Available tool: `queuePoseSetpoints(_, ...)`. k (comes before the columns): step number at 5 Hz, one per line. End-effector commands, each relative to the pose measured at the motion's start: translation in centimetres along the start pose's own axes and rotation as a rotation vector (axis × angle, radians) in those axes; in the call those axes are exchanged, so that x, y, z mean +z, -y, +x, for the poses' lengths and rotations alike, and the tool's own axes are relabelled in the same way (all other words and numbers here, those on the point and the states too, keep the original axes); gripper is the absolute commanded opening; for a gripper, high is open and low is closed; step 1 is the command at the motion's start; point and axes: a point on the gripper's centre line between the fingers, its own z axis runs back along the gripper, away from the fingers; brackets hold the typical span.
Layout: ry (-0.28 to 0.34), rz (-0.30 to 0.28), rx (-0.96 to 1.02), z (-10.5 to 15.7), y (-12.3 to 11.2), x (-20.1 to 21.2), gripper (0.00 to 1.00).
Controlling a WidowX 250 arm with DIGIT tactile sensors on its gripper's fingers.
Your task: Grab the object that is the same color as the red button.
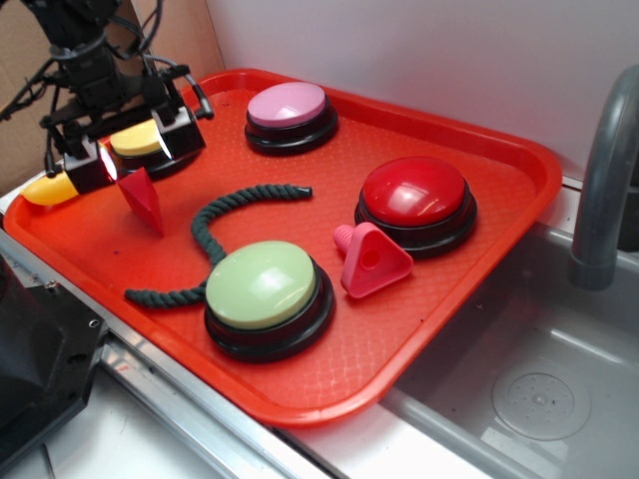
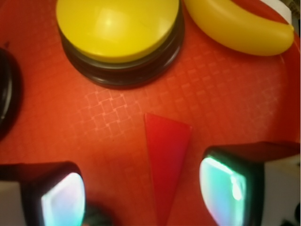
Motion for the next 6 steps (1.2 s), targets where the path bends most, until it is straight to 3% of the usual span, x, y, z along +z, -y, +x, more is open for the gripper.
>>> queuePoseSetpoints(1, -0.014, 0.045, 0.034, 0.8, -0.8, -1.8, 1.00)
queuePoseSetpoints(3, -0.029, 0.036, 0.036, 1.0, -0.8, -2.9, 1.00)
queuePoseSetpoints(4, -0.061, 0.011, -0.001, 1.0, -0.7, -2.3, 0.00)
queuePoseSetpoints(6, -0.034, -0.007, -0.057, 1.0, 0.0, -0.2, 0.00)
